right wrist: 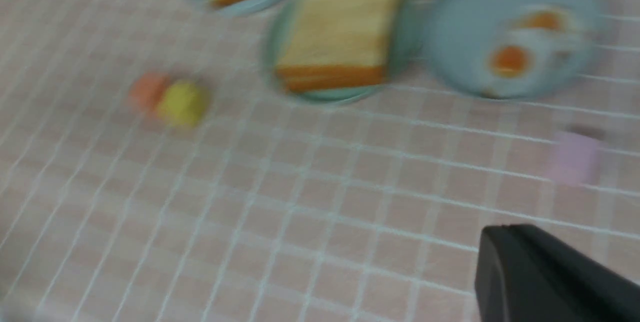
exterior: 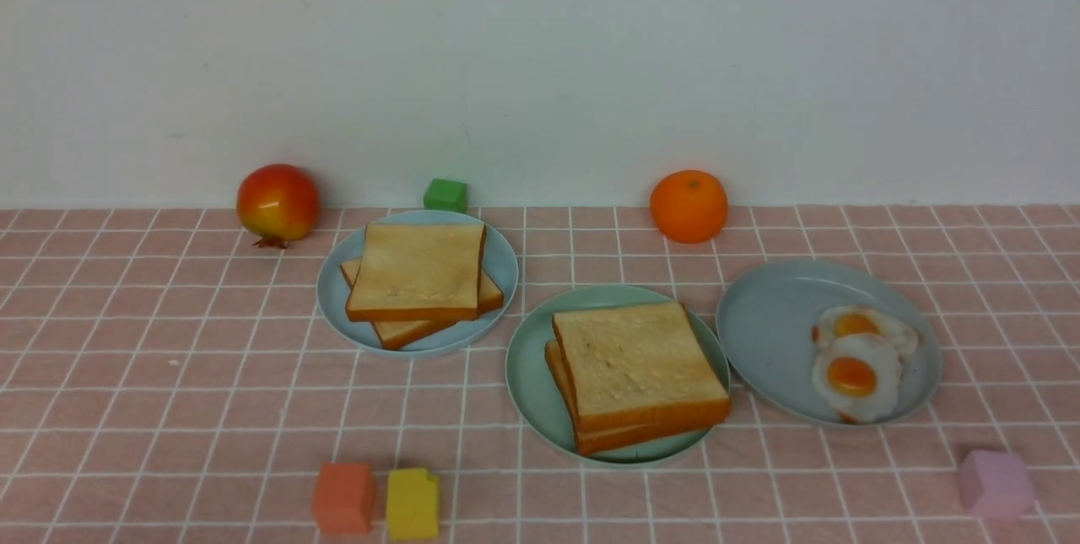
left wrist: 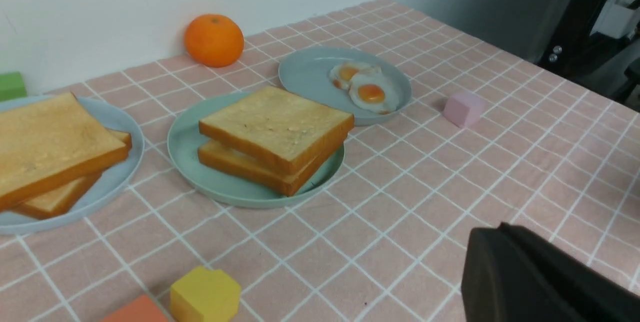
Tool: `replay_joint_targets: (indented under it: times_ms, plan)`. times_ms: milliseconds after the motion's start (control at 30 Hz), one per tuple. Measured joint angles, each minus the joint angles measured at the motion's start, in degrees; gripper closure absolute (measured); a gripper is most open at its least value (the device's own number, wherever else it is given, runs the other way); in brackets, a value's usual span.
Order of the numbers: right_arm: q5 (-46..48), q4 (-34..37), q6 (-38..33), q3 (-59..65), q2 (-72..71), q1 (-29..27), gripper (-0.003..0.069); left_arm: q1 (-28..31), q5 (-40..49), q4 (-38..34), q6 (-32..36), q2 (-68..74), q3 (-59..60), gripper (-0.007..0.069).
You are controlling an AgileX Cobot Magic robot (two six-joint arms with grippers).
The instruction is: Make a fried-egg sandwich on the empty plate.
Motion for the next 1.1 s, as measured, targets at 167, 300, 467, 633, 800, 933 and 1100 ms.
replay_joint_targets:
  times_ms: [167,300,467,633,800,933,1100]
  plan:
    - [-3.2,0.3,-5.9,3.4,-2.9,-15.8,0.0662,0.0,0.0,0.0,0.0,0.0,0.0,0.0613]
    - [-18.5,3.7,-15.1,15.4,-8.3,-25.3,0.0665,0.0,0.0,0.0,0.0,0.0,0.0,0.0613]
    - [-42.1,8.6,-20.0,42.5,-18.6,-31.5,0.0665,0.0,0.1,0.0,0.0,0.0,0.0,0.0613]
    - [-50.3,8.7,-17.3,56.3,-26.0,-31.6,0.0665,0.0,0.1,0.0,0.0,0.0,0.0,0.0613]
    - [-48.9,6.3,-12.7,57.3,-27.4,-31.6,0.0665,0.0,0.2,0.0,0.0,0.0,0.0,0.0613]
    - [-48.8,4.7,-11.0,57.3,-27.4,-31.8,0.0665,0.0,0.2,0.0,0.0,0.0,0.0,0.0613]
    - [-48.8,3.7,-10.8,57.3,-27.4,-31.8,0.0664,0.0,0.2,0.0,0.0,0.0,0.0,0.0613]
